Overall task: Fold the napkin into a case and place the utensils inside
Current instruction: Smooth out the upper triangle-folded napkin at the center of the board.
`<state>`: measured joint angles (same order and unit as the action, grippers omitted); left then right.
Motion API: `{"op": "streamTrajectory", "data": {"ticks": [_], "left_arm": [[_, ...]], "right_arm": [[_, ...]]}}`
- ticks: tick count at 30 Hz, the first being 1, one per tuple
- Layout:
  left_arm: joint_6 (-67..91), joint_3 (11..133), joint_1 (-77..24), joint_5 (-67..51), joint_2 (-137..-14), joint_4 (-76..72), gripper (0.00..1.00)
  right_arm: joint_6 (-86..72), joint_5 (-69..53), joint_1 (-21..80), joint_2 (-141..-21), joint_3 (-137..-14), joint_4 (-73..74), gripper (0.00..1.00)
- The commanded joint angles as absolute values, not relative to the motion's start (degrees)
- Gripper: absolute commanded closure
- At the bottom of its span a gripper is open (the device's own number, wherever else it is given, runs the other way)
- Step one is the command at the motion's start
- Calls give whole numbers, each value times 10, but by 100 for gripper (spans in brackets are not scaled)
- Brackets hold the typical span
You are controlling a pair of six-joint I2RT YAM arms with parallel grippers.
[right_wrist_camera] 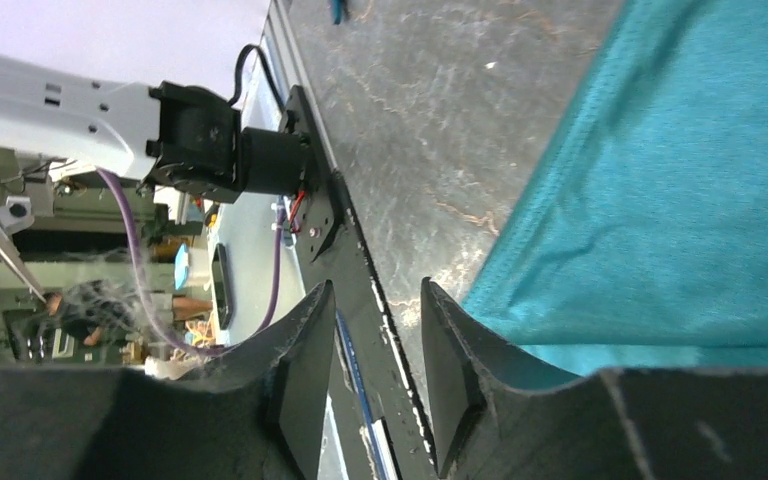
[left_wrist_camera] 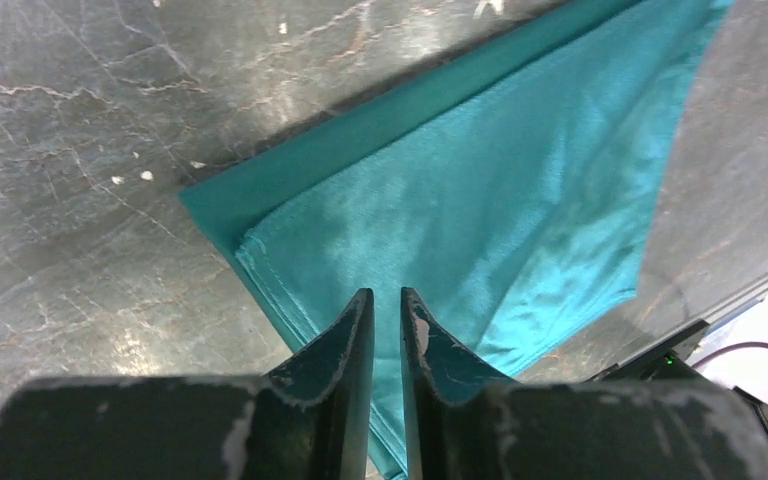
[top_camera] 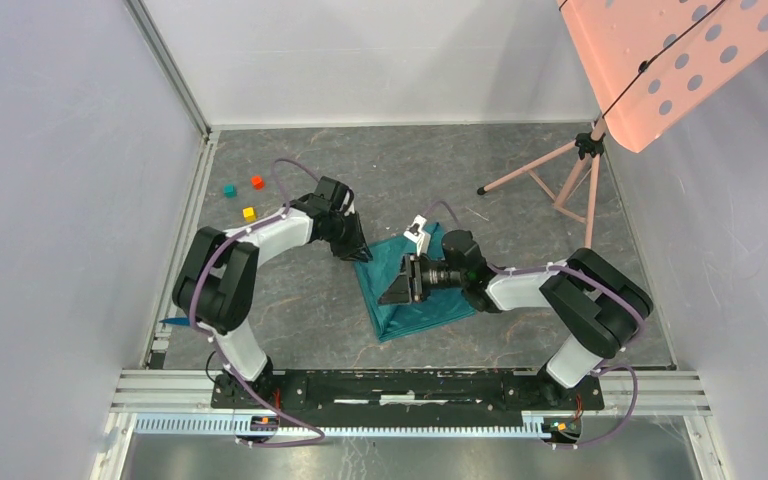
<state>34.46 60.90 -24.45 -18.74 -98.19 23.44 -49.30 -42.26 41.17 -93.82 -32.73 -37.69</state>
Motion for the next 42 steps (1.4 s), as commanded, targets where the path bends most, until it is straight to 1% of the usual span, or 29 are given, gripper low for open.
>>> {"op": "streamTrajectory", "data": {"ticks": [1,6,11,23,34,38,42], "left_arm": [[357,615,-235,-187,-1003,212,79],[343,615,-216,-168,-1026,211,80],[342,619,-199,-191,-1053,200,82],[334,634,-193,-176,-1072,208,82],[338,629,-189,-171,-1080,203,82],[338,632,-184,-172,-1081,207,82],[336,638,-184,-172,-1066,216,82]], "right_arm": [[-511,-423,430,-953,-315,-445,60],[-506,-423,446,-972,-305,-453,62],[-507,-420,461,-990,-301,-465,63],[-519,-418,473,-1037,-319,-497,63],[-504,-410,498,-1096,-332,-488,64],[-453,-402,506,-1076,-322,-426,64],[-353,-370,512,-1010,-338,-283,61]]}}
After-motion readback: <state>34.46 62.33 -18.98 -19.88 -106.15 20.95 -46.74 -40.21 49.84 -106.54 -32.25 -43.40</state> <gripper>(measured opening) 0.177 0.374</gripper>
